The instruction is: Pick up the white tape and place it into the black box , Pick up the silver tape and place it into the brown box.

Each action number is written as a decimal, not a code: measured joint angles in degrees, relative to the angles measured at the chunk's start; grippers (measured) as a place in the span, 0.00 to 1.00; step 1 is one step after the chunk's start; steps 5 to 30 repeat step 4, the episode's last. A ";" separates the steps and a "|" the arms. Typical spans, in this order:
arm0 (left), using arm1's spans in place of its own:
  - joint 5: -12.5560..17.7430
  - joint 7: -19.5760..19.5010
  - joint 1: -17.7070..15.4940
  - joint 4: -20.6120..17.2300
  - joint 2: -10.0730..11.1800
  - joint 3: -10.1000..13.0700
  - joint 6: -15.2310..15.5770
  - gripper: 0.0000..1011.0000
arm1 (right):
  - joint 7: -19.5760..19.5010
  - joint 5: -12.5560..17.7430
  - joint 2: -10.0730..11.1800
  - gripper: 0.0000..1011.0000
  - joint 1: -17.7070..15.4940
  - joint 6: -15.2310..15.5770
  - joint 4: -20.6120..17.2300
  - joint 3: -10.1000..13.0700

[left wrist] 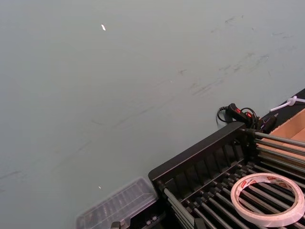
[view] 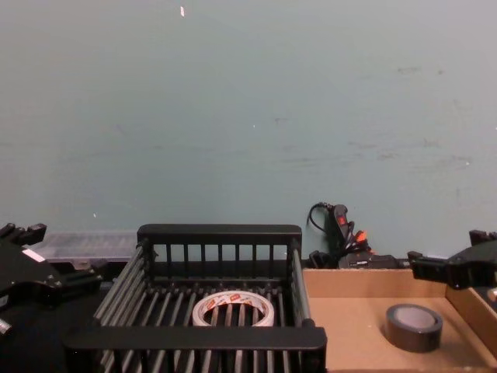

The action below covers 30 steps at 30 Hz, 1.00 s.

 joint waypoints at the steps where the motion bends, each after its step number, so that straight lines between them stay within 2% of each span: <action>1: 0.00 0.00 0.00 0.00 0.00 0.00 0.00 0.99 | 0.00 0.00 0.00 0.99 0.00 0.00 0.00 0.00; 30: 0.00 0.00 0.00 0.00 0.00 0.00 0.00 0.99 | 0.00 0.00 0.00 0.99 0.00 0.00 0.00 0.00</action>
